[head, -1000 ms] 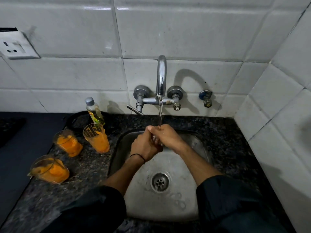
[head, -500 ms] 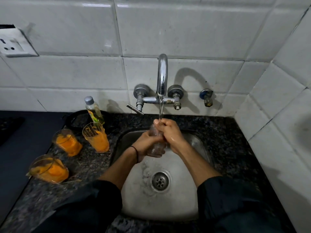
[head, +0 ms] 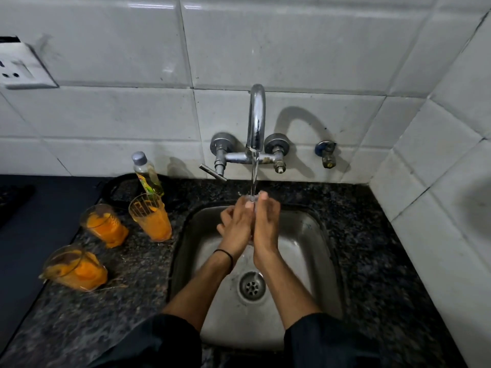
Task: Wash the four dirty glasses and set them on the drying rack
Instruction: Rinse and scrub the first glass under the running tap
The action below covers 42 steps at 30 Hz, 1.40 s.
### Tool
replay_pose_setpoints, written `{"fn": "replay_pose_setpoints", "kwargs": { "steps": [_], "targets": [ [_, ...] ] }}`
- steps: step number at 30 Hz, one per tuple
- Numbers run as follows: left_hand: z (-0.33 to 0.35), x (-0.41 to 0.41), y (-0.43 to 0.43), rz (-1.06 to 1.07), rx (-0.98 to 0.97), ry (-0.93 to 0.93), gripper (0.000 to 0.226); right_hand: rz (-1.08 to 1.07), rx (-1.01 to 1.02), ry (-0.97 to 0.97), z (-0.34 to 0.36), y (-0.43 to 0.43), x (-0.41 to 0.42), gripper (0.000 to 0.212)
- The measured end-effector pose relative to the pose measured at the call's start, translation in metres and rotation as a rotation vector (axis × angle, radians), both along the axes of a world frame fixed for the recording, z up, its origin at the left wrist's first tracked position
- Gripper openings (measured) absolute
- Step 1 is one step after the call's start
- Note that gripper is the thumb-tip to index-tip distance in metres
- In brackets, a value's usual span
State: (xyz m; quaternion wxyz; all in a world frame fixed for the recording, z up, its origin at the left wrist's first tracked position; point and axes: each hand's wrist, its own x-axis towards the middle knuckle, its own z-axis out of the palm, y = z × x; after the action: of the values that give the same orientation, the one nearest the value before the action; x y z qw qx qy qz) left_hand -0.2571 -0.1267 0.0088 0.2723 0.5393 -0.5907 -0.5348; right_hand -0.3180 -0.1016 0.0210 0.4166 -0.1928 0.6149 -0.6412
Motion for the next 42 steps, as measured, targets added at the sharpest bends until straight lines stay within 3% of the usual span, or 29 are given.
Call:
{"fn": "replay_pose_setpoints", "kwargs": {
  "steps": [3,5,7,10,11,13,16,19,21,24,27,29,32,34,36,37,39,41,42],
  "targets": [
    [0.017,0.008,-0.005,-0.048,0.297,0.363,0.053,-0.004,0.097,-0.382,0.004,0.005,-0.002,0.062],
    [0.030,0.011,-0.007,-0.059,0.369,0.412,0.055,-0.027,0.077,-0.442,0.003,0.006,-0.001,0.063],
    [0.031,0.007,-0.007,0.024,0.271,0.331,0.064,-0.022,0.026,-0.259,0.005,0.005,0.003,0.051],
    [0.029,-0.003,0.003,0.127,0.159,0.211,0.072,0.053,0.052,0.270,0.006,0.002,0.008,0.040],
    [0.028,-0.004,0.007,0.144,0.167,0.226,0.069,0.056,0.076,0.320,0.007,0.002,0.006,0.038],
    [0.025,-0.004,0.012,0.129,0.236,0.360,0.053,0.082,0.073,0.242,0.011,0.005,-0.002,0.038],
    [0.028,0.004,0.011,0.034,0.393,0.491,0.041,0.154,0.146,-0.067,0.009,0.005,-0.016,0.049],
    [0.032,0.004,0.003,0.107,0.410,0.442,0.048,0.201,0.163,-0.058,-0.001,0.000,-0.004,0.051],
    [0.032,0.000,0.002,0.206,0.329,0.426,0.052,0.241,0.119,0.056,-0.006,-0.006,0.006,0.051],
    [0.027,-0.002,0.006,0.174,0.286,0.490,0.053,0.132,0.077,0.215,0.006,-0.005,0.008,0.040],
    [0.032,0.004,0.007,0.148,0.288,0.534,0.037,0.091,0.062,-0.060,0.013,-0.001,-0.001,0.047],
    [0.031,0.010,-0.001,0.112,0.369,0.607,0.041,0.139,0.109,-0.122,0.012,0.001,-0.006,0.056],
    [0.027,0.011,-0.004,0.228,0.439,0.598,0.048,0.193,0.090,0.115,0.010,-0.001,0.000,0.050],
    [0.021,0.006,0.000,0.299,0.359,0.571,0.048,0.214,0.095,0.345,0.012,-0.005,0.006,0.043],
    [0.021,0.002,0.006,0.265,0.245,0.572,0.045,0.169,0.126,0.444,0.018,-0.005,0.009,0.042],
    [0.024,0.003,0.007,0.236,0.197,0.572,0.043,0.134,0.118,0.420,0.020,-0.005,0.009,0.039],
    [0.026,0.005,0.006,0.144,0.163,0.605,0.032,0.086,0.074,0.187,0.019,-0.004,0.003,0.042],
    [0.029,0.008,0.005,0.080,0.223,0.669,0.031,0.081,0.015,-0.040,0.017,-0.004,-0.001,0.050],
    [0.031,0.007,0.005,0.093,0.290,0.718,0.033,0.069,-0.032,-0.061,0.014,-0.003,0.000,0.050]
  ]
}}
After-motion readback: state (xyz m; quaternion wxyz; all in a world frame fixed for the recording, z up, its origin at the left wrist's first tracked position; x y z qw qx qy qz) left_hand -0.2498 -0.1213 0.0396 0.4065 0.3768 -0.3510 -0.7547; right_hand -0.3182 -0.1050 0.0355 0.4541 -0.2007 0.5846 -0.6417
